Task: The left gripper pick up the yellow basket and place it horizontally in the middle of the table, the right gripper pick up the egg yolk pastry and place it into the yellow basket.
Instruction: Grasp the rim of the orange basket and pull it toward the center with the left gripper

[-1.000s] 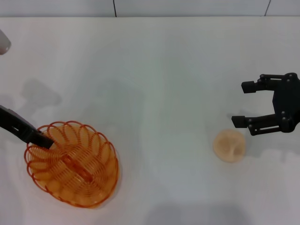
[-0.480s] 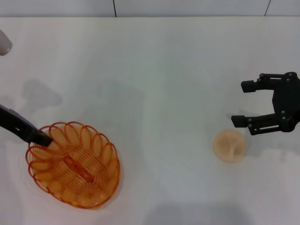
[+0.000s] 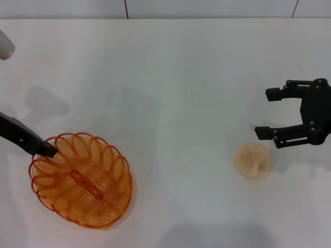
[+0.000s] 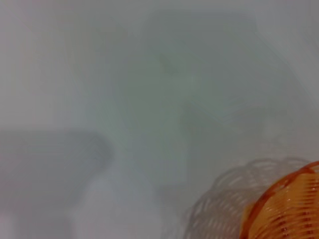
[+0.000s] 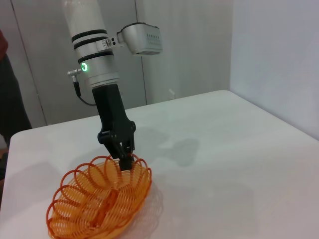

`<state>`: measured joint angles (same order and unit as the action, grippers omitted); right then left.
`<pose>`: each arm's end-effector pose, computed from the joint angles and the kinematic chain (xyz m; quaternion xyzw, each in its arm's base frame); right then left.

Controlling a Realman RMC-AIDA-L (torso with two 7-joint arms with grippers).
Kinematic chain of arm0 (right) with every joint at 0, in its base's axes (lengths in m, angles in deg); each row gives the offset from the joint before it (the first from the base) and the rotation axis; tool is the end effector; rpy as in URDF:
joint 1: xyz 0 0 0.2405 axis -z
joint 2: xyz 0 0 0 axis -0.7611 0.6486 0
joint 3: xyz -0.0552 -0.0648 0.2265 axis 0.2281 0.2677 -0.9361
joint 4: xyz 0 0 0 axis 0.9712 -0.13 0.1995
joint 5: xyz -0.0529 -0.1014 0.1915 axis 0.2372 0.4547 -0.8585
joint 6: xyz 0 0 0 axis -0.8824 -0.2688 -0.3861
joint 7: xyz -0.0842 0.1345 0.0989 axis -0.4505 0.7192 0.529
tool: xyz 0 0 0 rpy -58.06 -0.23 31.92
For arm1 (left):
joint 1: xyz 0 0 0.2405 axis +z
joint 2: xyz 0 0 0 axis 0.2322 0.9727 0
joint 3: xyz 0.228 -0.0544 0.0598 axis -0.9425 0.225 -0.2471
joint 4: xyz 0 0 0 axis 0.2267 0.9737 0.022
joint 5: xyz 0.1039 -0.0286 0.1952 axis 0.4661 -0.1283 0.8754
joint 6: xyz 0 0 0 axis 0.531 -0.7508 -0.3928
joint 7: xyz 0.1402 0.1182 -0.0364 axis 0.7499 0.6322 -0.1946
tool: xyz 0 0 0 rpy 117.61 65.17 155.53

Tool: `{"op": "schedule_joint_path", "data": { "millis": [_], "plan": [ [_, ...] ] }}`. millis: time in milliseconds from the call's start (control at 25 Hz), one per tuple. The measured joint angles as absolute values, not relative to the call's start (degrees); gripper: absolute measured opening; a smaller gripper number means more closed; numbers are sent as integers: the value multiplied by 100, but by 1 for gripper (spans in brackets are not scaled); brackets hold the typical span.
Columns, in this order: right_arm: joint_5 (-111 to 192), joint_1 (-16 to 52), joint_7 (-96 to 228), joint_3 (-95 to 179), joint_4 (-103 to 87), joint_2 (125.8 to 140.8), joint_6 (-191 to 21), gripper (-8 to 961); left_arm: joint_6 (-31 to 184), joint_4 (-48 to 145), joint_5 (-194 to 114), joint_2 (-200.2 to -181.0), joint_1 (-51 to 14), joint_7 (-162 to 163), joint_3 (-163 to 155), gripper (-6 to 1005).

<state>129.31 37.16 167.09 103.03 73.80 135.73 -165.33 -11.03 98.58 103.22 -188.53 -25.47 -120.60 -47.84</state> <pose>0.1728 0.3184 0.0326 -0.9726 0.1121 0.1438 0.1441 -0.2935 0.3584 0.0253 -0.8939 -0.4056 0.1641 0.0971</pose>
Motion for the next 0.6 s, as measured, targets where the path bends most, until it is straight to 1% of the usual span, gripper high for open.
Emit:
{"op": "schedule_joint_path", "data": {
  "millis": [400,600],
  "plan": [
    [12931,3709,16718,10293,7389,13573,-16520,869,-1233,9929,10122,-18822,-2600,-12023,-4761,88],
    [12931,3702,16718,10263,7373,13573,-16511,869,-1450,10286,9626,-18816,-2543,-12157,-4710,85]
  ]
}}
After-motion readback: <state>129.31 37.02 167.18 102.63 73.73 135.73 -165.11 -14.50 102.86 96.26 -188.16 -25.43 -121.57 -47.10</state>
